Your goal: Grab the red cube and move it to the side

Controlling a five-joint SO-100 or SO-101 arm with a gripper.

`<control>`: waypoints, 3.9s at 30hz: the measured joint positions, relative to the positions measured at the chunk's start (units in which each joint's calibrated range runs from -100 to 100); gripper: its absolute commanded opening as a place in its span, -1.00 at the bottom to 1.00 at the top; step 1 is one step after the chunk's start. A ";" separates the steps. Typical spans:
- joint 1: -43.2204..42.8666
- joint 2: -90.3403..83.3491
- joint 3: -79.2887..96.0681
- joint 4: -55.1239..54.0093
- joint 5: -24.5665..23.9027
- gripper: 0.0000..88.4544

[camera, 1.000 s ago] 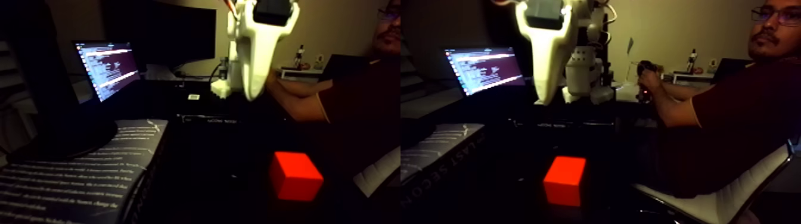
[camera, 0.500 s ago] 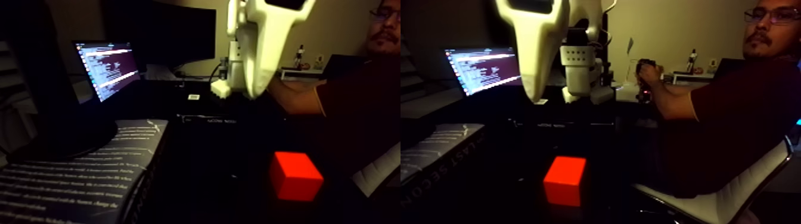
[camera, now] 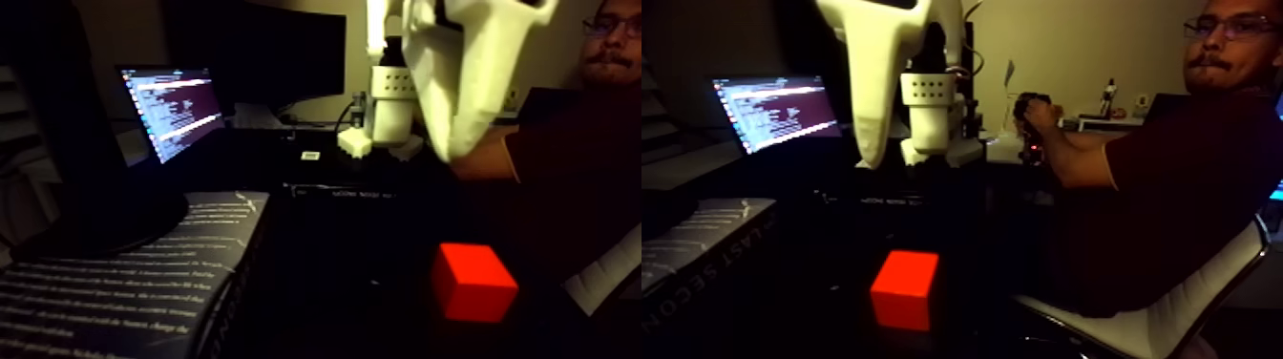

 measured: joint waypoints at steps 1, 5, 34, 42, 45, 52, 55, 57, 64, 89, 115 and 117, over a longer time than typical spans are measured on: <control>-0.31 0.67 0.00 0.00 0.26 -0.78; -1.47 3.03 0.00 0.00 -0.42 -0.76; -0.46 15.99 -6.44 0.00 -12.01 -0.62; -0.46 20.87 -10.07 0.00 -11.54 -0.60; 0.00 23.22 -11.71 0.00 -11.48 -0.59; 0.93 28.36 -15.61 0.90 -10.75 -0.59; 1.85 28.69 -17.06 1.63 -9.96 -0.59; 2.32 28.86 -17.24 1.71 -9.33 -0.59; 2.63 29.20 -17.33 1.80 -8.50 -0.59; 3.47 29.20 -14.25 4.49 -7.76 -0.58; 4.63 29.20 -13.97 4.73 -6.92 -0.10; 4.63 29.20 -13.97 4.73 -6.92 -0.10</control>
